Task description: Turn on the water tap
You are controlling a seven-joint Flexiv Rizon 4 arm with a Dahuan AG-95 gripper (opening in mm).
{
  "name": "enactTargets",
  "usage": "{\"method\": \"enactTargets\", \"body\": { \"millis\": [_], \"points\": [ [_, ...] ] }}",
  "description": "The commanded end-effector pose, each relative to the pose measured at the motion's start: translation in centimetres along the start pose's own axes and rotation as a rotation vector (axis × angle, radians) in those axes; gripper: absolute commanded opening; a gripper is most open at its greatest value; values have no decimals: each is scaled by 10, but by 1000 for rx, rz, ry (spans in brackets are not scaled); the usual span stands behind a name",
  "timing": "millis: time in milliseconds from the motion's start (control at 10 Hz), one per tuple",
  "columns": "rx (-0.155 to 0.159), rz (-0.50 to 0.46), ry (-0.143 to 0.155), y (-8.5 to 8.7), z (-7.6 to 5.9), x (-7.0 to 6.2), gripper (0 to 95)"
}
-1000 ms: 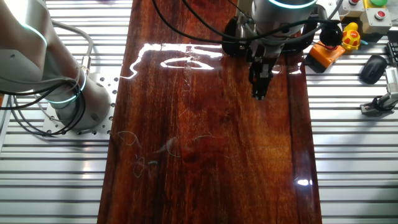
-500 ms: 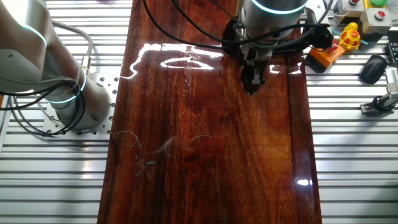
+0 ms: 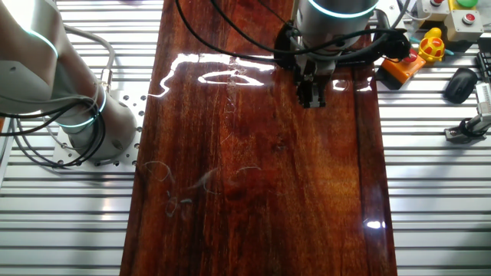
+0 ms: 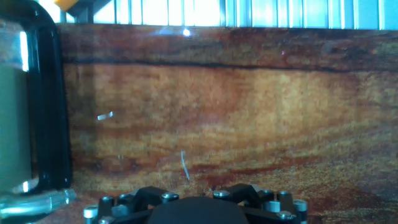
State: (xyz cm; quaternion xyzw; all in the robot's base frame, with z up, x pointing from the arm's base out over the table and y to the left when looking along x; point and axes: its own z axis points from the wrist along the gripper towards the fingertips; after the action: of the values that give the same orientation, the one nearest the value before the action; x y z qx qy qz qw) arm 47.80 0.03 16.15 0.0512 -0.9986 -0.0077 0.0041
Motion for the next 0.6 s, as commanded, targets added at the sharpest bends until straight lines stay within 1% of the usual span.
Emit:
{"method": "enactTargets", "body": {
  "millis": [100,300,600],
  "points": [
    [0,-16,0,0,0,0,0],
    [1,-26,-2,0,0,1,0],
    [-6,-76,-4,0,1,3,0]
  ]
}}
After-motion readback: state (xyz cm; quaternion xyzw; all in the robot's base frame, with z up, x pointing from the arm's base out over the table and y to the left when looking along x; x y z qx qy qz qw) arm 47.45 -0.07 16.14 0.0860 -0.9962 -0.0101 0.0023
